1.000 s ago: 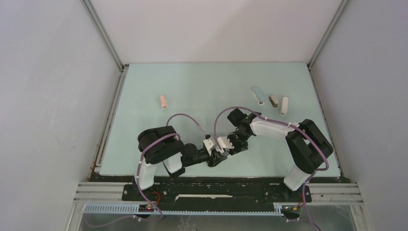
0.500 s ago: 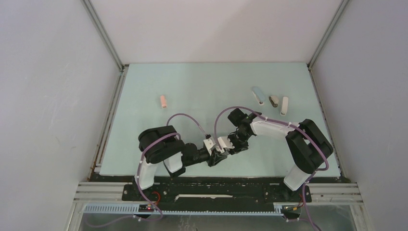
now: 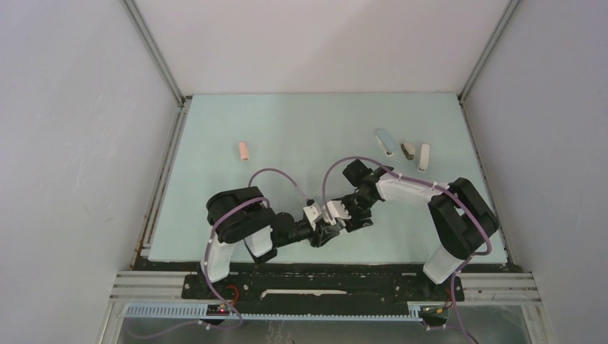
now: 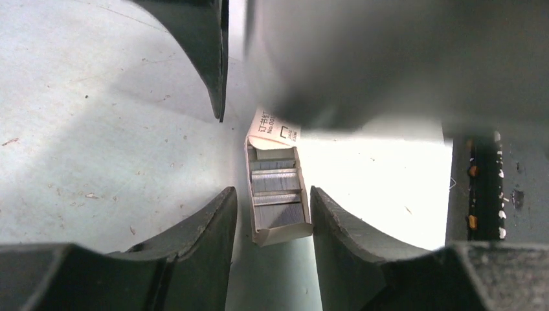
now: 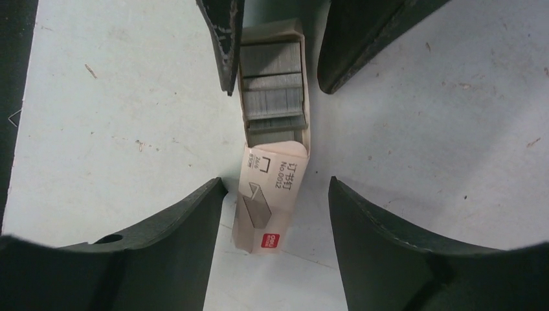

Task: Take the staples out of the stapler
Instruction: Close the staple box at the center of the board.

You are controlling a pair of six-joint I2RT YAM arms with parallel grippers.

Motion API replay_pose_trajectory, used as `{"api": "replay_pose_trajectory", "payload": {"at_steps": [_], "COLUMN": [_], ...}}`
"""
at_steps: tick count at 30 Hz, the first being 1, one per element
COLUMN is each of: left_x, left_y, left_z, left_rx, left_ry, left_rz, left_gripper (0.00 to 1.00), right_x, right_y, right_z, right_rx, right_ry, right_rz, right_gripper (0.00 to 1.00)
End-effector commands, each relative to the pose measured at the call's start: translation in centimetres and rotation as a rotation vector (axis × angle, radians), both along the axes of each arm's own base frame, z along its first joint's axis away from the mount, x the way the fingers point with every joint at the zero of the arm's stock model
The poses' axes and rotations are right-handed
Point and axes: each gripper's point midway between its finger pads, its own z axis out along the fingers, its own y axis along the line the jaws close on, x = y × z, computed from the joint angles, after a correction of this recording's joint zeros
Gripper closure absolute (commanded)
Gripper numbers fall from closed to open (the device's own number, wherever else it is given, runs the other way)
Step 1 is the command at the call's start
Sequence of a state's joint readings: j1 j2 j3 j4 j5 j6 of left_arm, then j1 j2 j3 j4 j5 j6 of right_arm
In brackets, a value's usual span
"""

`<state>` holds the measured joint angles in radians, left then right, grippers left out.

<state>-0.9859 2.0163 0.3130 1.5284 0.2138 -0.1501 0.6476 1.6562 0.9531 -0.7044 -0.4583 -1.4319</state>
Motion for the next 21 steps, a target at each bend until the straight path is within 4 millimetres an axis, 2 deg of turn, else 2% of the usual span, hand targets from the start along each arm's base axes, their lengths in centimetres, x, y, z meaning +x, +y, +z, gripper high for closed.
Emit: {"api": "replay_pose_trajectory", "payload": {"at_steps": [1,9,15,21], "left_x": [-0.5,-0.7,-0.7,-0.9], "left_y": [0.5,0.3,0.2,0.0], "left_z": [-2.0,-1.7,-1.6,-2.2], "left_rx": [0.058,0.055,0.058,0.068], "left_ry": [0.02,0.007,-0.013,-0.006], "left_rz": [-0.008,-0.033,-0.04,-0.053], "left_gripper": [0.48,0.43,0.43,0.48], "right_x": [0.2,0.3,0.1,0.3], "right_y": [0.9,-0.7,-1.0,-1.5], "right_z": [2.4,2.9,1.5,0.5], "right_rx": [0.122,0.124,0.066,0.018], "right_ry": [-0.003,0.018,0.018,0.013], "right_rz": [-0.014,-0.042,-0.031,-0.039], "right_gripper": [0.28,0.28,0.29,0.34]}}
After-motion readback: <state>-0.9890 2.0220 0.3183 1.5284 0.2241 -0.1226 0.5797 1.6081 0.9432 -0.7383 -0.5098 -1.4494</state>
